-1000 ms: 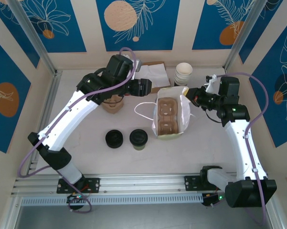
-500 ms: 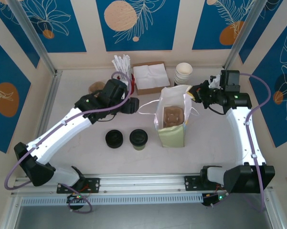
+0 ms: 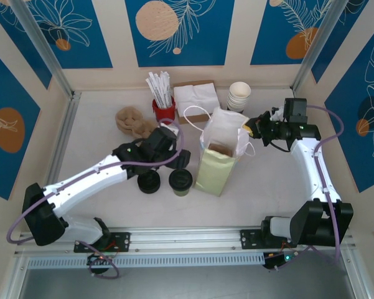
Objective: Pack the takeout coffee
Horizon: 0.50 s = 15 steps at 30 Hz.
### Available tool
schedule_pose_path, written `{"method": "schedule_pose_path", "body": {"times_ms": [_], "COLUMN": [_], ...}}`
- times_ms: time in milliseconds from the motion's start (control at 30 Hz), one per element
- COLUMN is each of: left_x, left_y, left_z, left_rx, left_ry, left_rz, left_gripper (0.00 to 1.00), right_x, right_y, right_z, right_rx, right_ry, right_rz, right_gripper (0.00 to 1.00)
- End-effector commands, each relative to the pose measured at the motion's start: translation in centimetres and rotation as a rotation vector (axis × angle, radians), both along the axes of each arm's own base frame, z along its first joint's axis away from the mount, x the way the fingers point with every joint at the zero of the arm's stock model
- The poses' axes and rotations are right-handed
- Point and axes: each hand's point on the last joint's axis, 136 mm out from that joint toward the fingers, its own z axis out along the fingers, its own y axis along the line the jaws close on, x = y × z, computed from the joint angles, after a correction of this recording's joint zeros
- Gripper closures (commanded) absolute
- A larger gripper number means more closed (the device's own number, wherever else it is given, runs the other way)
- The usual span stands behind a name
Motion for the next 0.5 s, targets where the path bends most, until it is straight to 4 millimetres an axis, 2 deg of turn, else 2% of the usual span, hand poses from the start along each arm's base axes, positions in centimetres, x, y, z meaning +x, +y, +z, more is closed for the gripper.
{"method": "schedule_pose_path", "body": {"times_ms": [0, 233, 467], "left_x": [-1.1, -3.1, -4.1], "left_y": [-0.6, -2.0, -1.1], "left_z": [0.3, -1.6, -3.8], "left_rx": [0.014, 0.053, 0.076], "left_ry": [-0.067, -0.114, -0.080], "left_rz": [-0.033, -0.093, -0.038], "left_gripper": [0.06, 0.03, 0.01], "right_x": [0.0, -0.7, -1.2], "right_y": [0.2, -0.1, -0.3], "right_z": [0.8, 0.8, 0.1], "right_rx": [0.013, -0.028, -0.043], "right_ry": [-0.040, -0.052, -0.047], "right_rz": [0.019, 0.020, 0.024], "right_gripper": [1.00, 1.00, 1.00]}}
